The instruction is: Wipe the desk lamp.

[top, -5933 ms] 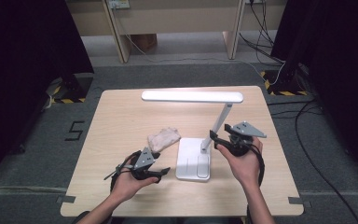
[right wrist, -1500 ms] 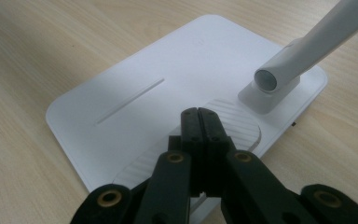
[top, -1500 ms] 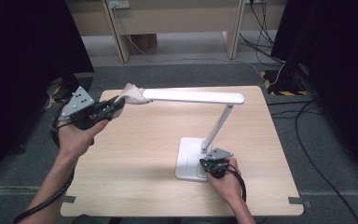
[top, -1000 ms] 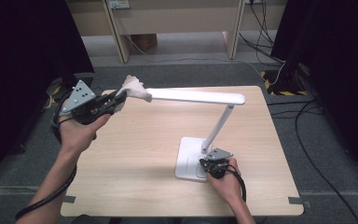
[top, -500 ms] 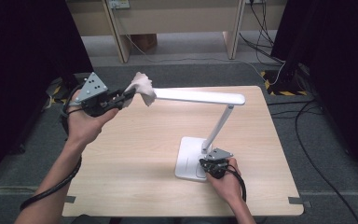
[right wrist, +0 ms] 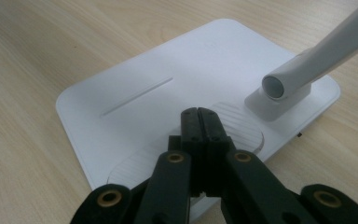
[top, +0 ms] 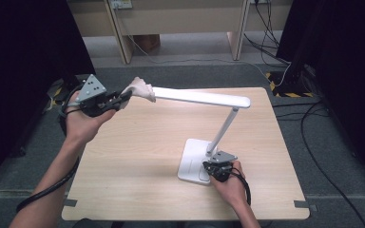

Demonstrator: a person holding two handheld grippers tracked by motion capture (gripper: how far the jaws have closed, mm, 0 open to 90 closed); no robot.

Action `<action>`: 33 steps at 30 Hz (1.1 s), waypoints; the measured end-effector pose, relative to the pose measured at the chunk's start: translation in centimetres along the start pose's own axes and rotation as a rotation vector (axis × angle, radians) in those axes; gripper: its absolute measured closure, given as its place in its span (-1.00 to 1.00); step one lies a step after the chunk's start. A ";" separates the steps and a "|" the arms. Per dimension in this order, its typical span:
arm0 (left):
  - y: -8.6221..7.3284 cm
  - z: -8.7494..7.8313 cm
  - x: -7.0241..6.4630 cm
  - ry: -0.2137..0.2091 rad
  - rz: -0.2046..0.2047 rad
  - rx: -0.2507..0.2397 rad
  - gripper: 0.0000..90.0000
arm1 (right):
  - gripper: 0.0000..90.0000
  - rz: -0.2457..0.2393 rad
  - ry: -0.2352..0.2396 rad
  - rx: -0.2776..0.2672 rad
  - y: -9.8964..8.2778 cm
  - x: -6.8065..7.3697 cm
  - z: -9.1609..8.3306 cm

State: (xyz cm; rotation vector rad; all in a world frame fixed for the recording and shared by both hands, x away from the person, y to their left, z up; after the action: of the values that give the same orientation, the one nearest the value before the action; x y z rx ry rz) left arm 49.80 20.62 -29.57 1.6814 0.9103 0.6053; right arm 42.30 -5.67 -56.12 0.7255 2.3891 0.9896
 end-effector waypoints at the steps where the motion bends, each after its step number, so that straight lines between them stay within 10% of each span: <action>1: 0.1 0.2 0.1 0.007 -0.002 0.000 0.77 | 1.00 -0.001 0.001 -0.001 0.0 0.0 0.0; 26: 3.0 -0.8 0.5 0.034 0.032 -0.061 0.76 | 1.00 -0.001 0.003 0.009 0.1 0.1 0.0; 33: 3.2 -0.3 -0.1 0.021 0.054 -0.053 0.75 | 0.27 0.133 -0.123 -0.047 0.5 -3.0 -1.6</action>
State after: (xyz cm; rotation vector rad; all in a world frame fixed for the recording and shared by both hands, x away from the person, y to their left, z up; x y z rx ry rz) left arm 50.37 20.34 -26.42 1.6592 0.8591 0.6793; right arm 43.80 -8.08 -54.11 0.9107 2.2283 1.0195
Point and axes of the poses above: each handheld gripper's, and its own axes: z roughly forward along the jaws, y roughly out of its top, x roughly to its left, the point moved 10 cm from there along z, roughly forward along the jaws, and after that the axes turned 15 degrees about -z, right-handed, at the moved point
